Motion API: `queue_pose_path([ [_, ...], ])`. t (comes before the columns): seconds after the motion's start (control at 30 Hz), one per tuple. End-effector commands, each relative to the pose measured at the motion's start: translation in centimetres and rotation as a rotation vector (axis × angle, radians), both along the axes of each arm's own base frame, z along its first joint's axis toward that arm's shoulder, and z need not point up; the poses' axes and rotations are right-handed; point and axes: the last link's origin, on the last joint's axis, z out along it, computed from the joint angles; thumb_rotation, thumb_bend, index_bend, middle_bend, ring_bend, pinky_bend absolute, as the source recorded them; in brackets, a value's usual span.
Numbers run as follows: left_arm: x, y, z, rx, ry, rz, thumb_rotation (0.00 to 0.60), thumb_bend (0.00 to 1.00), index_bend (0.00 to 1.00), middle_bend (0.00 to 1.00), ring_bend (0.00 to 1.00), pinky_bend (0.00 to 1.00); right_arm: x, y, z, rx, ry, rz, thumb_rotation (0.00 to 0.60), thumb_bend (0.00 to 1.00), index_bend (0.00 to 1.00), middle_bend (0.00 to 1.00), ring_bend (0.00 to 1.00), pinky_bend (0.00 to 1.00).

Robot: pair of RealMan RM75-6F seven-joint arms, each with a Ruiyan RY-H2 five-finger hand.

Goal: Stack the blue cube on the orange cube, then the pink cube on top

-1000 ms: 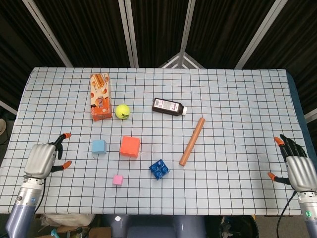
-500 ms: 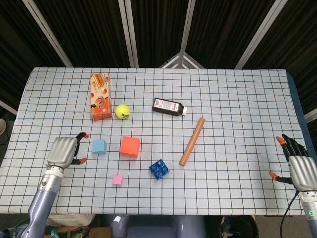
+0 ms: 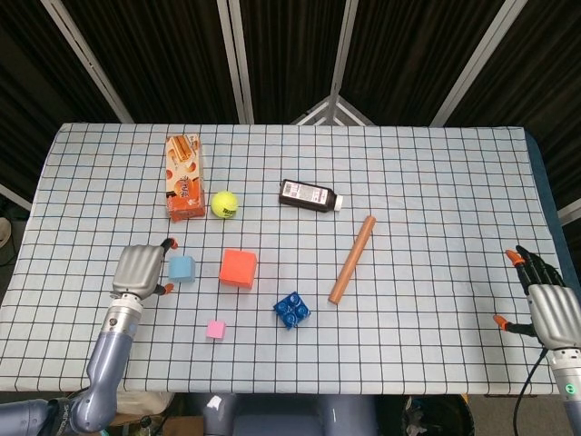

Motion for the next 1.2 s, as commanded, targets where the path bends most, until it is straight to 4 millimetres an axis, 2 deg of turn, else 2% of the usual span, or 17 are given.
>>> queue_pose_path([
  [0.03, 0.1, 0.3, -0.4, 0.006, 0.016, 0.014, 0.6, 0.17, 0.29, 0.79, 0.74, 0.8, 0.0, -0.1, 0.0, 0.002, -0.001, -0.002, 0.6, 0.13, 0.0, 0.02, 0.06, 0.13],
  [0.27, -0.5, 0.9, -1.2, 0.016, 0.07, 0.049, 0.6, 0.17, 0.29, 0.79, 0.74, 0.8, -0.1, -0.3, -0.3, 0.016, 0.001, -0.007, 0.6, 0.13, 0.0, 0.02, 0.06, 0.13],
  [0.73, -0.7, 2.1, -3.0, -0.033, 0.055, 0.068, 0.6, 0.17, 0.32, 0.79, 0.74, 0.8, -0.2, -0.5, -0.6, 0.03, 0.005, -0.017, 0.6, 0.13, 0.0, 0.01, 0.06, 0.13],
  [1.03, -0.5, 2.3, -3.5, -0.035, 0.061, 0.063, 0.6, 0.17, 0.38, 0.8, 0.74, 0.81, -0.3, -0.6, -0.6, 0.034, 0.001, -0.02, 0.6, 0.13, 0.0, 0.02, 0.06, 0.13],
  [1.2, -0.6, 2.4, -3.5, -0.03, 0.065, 0.065, 0.6, 0.17, 0.38, 0.8, 0.74, 0.81, -0.2, -0.6, -0.6, 0.043, -0.005, -0.017, 0.6, 0.13, 0.0, 0.02, 0.06, 0.13],
])
